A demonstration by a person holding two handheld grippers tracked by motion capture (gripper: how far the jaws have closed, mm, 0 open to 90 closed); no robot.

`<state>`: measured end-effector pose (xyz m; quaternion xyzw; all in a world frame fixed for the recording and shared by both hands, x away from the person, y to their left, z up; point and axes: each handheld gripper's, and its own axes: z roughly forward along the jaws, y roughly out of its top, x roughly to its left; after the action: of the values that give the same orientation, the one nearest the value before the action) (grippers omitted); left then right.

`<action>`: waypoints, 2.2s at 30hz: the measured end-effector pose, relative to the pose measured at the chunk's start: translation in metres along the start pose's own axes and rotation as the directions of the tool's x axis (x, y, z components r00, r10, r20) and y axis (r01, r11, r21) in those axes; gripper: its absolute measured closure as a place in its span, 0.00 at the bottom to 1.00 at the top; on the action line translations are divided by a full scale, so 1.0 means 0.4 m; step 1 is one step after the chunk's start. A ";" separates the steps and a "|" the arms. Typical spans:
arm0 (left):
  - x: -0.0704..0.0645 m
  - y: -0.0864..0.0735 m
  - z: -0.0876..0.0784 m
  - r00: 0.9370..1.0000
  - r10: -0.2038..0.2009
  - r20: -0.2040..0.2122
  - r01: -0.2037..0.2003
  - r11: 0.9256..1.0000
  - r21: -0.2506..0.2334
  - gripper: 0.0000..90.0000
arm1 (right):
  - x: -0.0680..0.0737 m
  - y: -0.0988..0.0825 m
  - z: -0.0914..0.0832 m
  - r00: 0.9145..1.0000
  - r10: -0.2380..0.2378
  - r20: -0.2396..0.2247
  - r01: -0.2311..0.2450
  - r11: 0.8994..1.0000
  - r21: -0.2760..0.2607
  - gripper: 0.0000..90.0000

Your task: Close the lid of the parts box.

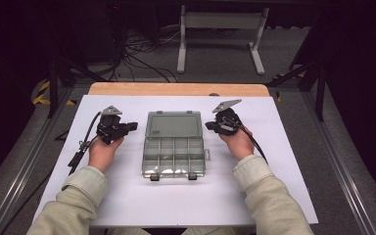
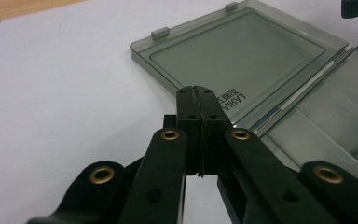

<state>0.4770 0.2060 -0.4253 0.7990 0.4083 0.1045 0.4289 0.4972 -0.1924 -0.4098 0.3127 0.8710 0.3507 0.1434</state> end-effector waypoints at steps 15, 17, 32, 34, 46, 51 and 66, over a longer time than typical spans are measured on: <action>0.005 -0.016 0.046 0.999 -0.019 0.036 0.016 0.997 0.080 1.00 | -0.006 -0.015 0.041 1.000 -0.001 -0.021 0.002 0.998 0.060 1.00; 0.006 -0.018 0.051 0.999 -0.022 0.034 0.019 0.996 0.092 1.00 | -0.006 -0.017 0.046 1.000 -0.001 -0.025 0.002 0.998 0.067 1.00; 0.001 -0.034 0.092 0.998 -0.043 0.051 0.035 0.988 0.154 1.00 | -0.007 -0.030 0.076 0.998 0.013 -0.056 -0.007 0.994 0.111 1.00; -0.001 -0.035 0.096 0.998 -0.043 0.056 0.034 0.987 0.158 1.00 | -0.008 -0.031 0.079 0.998 0.010 -0.059 -0.004 0.993 0.115 1.00; 0.001 -0.036 0.100 0.995 -0.061 0.082 0.047 0.986 0.161 1.00 | -0.004 -0.030 0.081 0.998 0.009 -0.058 -0.002 0.993 0.117 1.00; 0.002 -0.036 0.101 0.995 -0.060 0.082 0.046 0.986 0.159 1.00 | -0.004 -0.030 0.081 0.998 0.009 -0.059 -0.002 0.993 0.118 1.00; -0.002 -0.019 0.113 0.997 -0.047 0.063 0.035 0.983 0.179 1.00 | -0.008 -0.026 0.091 0.999 0.010 -0.052 -0.004 0.995 0.103 1.00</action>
<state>0.4957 0.1805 -0.4586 0.8287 0.4176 0.0319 0.3713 0.5123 -0.1813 -0.4427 0.3135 0.8902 0.3140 0.1031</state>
